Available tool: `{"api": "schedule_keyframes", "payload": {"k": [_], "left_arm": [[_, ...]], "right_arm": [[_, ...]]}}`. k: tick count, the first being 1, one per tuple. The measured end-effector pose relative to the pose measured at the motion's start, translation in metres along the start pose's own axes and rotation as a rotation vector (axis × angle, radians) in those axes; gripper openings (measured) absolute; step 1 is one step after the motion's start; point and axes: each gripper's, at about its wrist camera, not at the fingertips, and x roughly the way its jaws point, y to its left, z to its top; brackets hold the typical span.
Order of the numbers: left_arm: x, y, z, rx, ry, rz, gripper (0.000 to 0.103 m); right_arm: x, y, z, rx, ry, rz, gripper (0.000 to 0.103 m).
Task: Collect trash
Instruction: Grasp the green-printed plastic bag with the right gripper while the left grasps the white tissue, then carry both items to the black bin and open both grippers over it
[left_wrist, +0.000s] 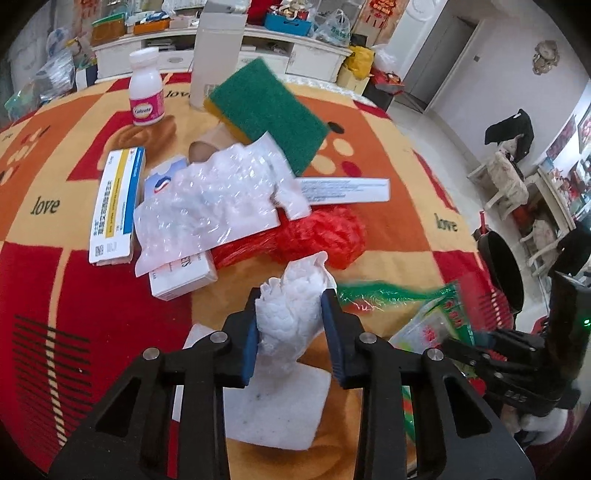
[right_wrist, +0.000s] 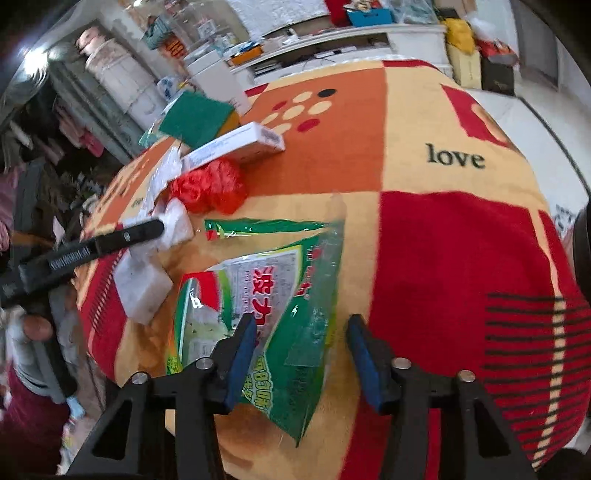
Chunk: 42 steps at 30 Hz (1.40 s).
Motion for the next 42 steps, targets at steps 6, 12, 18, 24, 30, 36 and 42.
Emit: {"api": "schedule_keyframes", "payload": {"k": [6, 12, 18, 24, 30, 36, 42], "left_arm": [[-0.014, -0.019, 0.007, 0.02, -0.042, -0.027, 0.029], [-0.016, -0.042, 0.016, 0.04, -0.069, -0.037, 0.029], [-0.012, -0.07, 0.025, 0.084, -0.075, -0.045, 0.029], [-0.006, -0.097, 0.032, 0.125, -0.075, -0.049, 0.029], [0.003, -0.125, 0.038, 0.174, -0.068, -0.06, 0.029], [0.012, -0.153, 0.038, 0.217, -0.055, -0.075, 0.029], [0.02, -0.176, 0.036, 0.256, -0.042, -0.091, 0.029]], "right_arm": [[-0.017, -0.003, 0.009, -0.014, -0.063, -0.011, 0.023], [-0.036, -0.02, 0.019, 0.02, -0.116, -0.027, 0.022], [-0.058, -0.042, 0.027, 0.063, -0.166, -0.045, 0.022], [-0.079, -0.067, 0.029, 0.102, -0.204, -0.07, 0.022], [-0.095, -0.094, 0.027, 0.147, -0.233, -0.094, 0.022], [-0.111, -0.121, 0.021, 0.189, -0.257, -0.122, 0.022], [-0.126, -0.144, 0.013, 0.232, -0.281, -0.141, 0.022]]}}
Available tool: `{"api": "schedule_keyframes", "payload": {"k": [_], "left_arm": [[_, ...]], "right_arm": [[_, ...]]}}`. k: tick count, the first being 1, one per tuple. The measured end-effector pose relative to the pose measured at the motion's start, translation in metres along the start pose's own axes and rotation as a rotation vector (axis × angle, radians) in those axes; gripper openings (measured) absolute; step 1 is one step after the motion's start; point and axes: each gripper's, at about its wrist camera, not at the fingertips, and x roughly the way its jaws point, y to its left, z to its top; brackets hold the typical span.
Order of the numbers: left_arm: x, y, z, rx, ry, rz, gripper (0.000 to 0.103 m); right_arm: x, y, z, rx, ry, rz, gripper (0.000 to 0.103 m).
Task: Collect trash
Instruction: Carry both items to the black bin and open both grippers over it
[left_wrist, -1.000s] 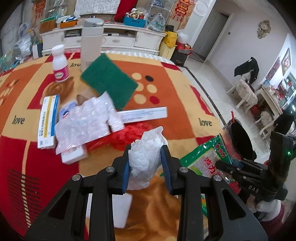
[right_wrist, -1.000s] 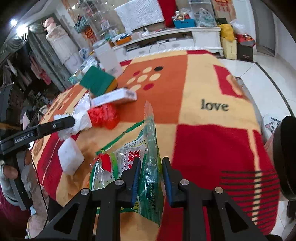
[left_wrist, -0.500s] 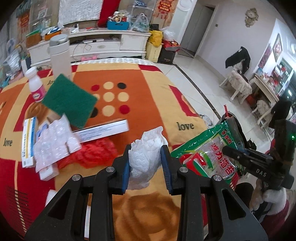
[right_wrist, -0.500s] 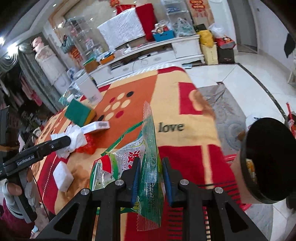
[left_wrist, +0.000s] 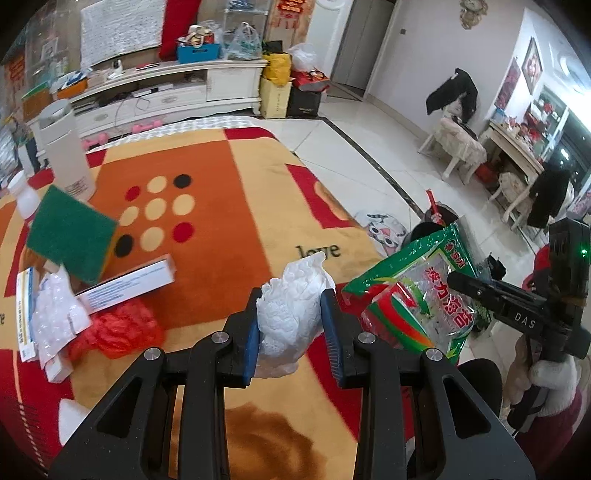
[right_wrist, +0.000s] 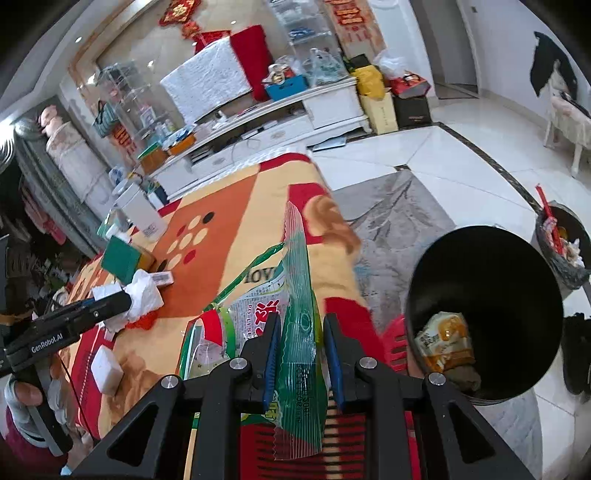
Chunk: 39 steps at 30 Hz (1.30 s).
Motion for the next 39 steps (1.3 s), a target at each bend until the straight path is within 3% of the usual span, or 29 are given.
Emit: {"api": "schedule_keyframes", "payload": {"k": [21, 39], "left_arm": [[0.054, -0.096, 0.025, 0.109, 0.058, -0.133, 0.029], [0.127, -0.185, 0.04, 0.112, 0.145, -0.327, 0.029]], "right_arm": [[-0.031, -0.112, 0.006, 0.175, -0.061, -0.166, 0.022], [-0.035, -0.188, 0.001, 0.253, -0.077, -0.409, 0.022]]}}
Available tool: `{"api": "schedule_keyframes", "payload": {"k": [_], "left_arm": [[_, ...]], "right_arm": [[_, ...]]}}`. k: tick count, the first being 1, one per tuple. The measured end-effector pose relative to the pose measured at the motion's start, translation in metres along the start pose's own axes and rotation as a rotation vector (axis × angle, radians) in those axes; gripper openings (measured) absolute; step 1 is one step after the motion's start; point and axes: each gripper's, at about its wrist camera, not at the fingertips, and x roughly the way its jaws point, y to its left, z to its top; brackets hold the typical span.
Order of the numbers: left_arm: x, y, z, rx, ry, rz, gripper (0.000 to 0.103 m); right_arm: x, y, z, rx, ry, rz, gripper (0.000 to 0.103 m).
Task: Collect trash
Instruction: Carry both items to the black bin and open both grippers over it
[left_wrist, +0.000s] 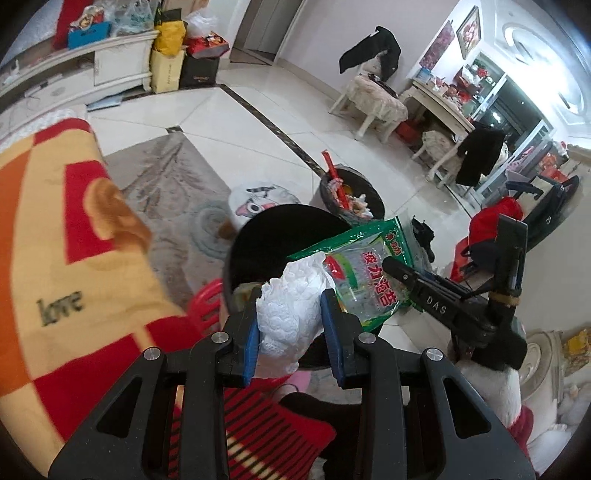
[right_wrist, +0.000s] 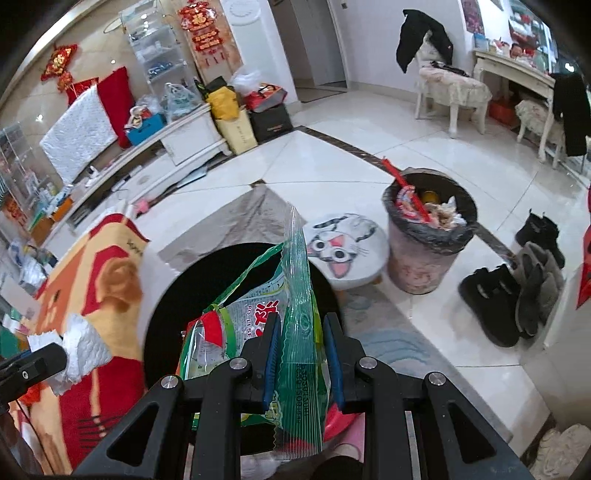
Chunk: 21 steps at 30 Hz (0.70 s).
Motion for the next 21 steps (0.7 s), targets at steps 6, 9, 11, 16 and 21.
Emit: {"api": "schedule_keyframes", "payload": {"k": [6, 9, 11, 16, 21], "left_arm": [[0.024, 0.004, 0.003, -0.03, 0.001, -0.044, 0.041], [0.031, 0.007, 0.004, -0.039, 0.009, -0.075, 0.068], [0.035, 0.007, 0.004, -0.048, 0.021, -0.077, 0.069], [0.029, 0.011, 0.0, -0.05, 0.028, -0.025, 0.069], [0.017, 0.016, -0.006, -0.057, 0.019, 0.02, 0.069]], "right_arm": [[0.004, -0.006, 0.0, -0.012, -0.018, -0.031, 0.023], [0.003, -0.008, 0.0, -0.002, -0.02, -0.03, 0.048], [0.003, -0.007, 0.0, -0.005, -0.019, -0.03, 0.048], [0.003, -0.003, -0.002, -0.006, -0.004, -0.011, 0.048], [0.003, 0.005, -0.006, -0.008, 0.003, 0.024, 0.049]]}}
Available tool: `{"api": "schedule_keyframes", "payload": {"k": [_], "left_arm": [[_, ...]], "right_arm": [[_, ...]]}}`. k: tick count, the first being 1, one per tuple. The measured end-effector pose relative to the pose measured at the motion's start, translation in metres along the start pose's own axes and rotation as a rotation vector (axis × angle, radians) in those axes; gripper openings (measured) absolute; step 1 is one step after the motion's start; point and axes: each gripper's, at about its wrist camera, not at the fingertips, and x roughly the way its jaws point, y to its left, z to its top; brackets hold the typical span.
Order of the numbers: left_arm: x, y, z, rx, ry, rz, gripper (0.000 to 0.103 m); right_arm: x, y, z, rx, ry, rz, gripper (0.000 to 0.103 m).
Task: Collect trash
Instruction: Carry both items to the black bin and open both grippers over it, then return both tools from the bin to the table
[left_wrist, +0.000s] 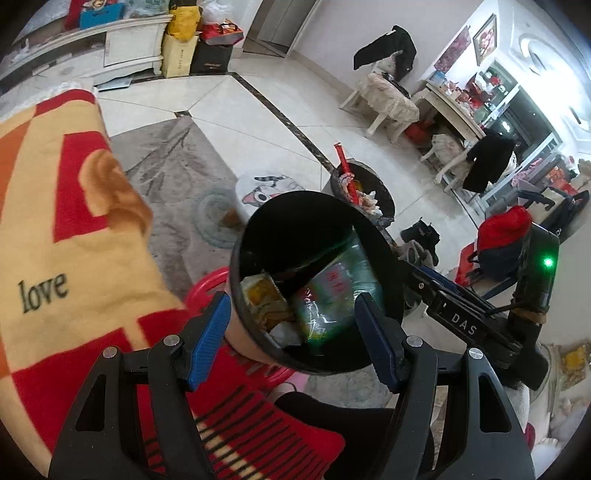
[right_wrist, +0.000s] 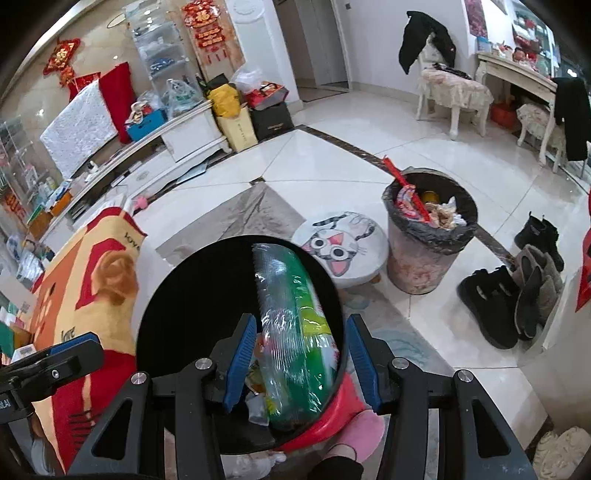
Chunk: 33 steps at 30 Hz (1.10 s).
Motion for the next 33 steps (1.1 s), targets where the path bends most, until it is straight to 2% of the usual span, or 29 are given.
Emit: {"api": "schedule_keyframes", "payload": {"k": [6, 16, 28, 33], "left_arm": [[-0.019, 0.005, -0.013, -0.002, -0.023, 0.059, 0.069], [-0.048, 0.026, -0.038, -0.021, -0.064, 0.149, 0.069], [-0.092, 0.078, -0.069, -0.1, -0.1, 0.238, 0.069], [-0.112, 0.099, -0.084, -0.131, -0.123, 0.275, 0.069]], "right_arm": [[-0.003, 0.006, -0.003, 0.016, 0.008, 0.021, 0.05], [-0.009, 0.041, -0.016, -0.048, 0.028, 0.066, 0.05], [-0.019, 0.108, -0.038, -0.143, 0.05, 0.16, 0.052], [-0.021, 0.146, -0.049, -0.202, 0.06, 0.21, 0.057]]}}
